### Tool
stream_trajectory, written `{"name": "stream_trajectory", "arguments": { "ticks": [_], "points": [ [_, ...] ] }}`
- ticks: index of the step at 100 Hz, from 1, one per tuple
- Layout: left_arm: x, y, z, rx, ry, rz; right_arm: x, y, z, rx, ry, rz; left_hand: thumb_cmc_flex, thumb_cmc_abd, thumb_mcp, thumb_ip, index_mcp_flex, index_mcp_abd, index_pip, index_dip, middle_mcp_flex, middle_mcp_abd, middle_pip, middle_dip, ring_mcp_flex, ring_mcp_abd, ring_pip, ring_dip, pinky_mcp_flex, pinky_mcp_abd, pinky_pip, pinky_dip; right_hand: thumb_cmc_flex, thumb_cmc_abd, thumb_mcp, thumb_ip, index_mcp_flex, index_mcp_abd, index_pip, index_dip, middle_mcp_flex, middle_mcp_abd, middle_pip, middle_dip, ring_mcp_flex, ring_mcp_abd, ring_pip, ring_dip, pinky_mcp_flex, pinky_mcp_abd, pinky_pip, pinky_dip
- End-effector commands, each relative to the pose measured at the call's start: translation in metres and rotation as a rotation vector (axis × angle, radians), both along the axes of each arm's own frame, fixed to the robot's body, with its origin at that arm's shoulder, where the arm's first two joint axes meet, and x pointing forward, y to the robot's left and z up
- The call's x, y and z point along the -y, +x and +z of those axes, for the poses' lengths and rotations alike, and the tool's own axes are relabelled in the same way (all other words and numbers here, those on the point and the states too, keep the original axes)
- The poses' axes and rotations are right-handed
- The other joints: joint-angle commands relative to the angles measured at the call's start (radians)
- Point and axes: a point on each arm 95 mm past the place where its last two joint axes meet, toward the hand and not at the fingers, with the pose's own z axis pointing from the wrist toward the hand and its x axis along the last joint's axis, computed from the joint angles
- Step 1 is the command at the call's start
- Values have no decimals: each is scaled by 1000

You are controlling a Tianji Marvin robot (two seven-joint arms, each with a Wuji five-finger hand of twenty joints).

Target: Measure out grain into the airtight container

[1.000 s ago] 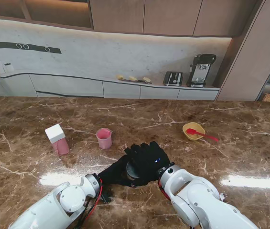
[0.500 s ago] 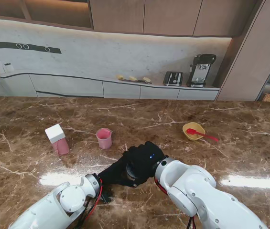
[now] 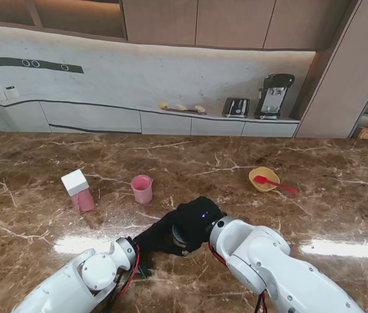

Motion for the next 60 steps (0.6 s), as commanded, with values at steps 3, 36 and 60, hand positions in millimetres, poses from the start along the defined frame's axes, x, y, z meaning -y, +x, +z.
{"name": "stream_trajectory", "arguments": {
  "ticks": [3,36,60],
  "points": [
    [-16,-27,-41,-107,83,8,4,-4,-12,-21,11,-13,37,138,72,71,100,-40,82,1,-31,0,-8,-2,-36,179,-9,5,98,415,111,13,-25,-113,420,-54,40,-32,49,24,38,-27,37,39,62,-46,55,35,31,-9,63,-16],
    [-16,-28,-41,-107,84,4,6,-7,-11,-24,119,-36,35,138,73,71,95,-46,81,1,-30,-1,-9,-4,-35,179,-9,5,98,414,111,13,-22,-140,511,-67,63,-42,82,50,60,-39,85,81,72,-45,71,44,44,-9,85,-22],
    [-16,-28,-41,-107,85,2,9,-10,-16,-15,157,-59,35,138,75,71,94,-45,80,1,-31,-1,-9,-4,-36,180,-10,4,98,415,111,13,-31,-156,518,-71,35,-26,73,53,27,-34,91,90,56,-45,74,45,42,-9,87,-28]
  ]
}}
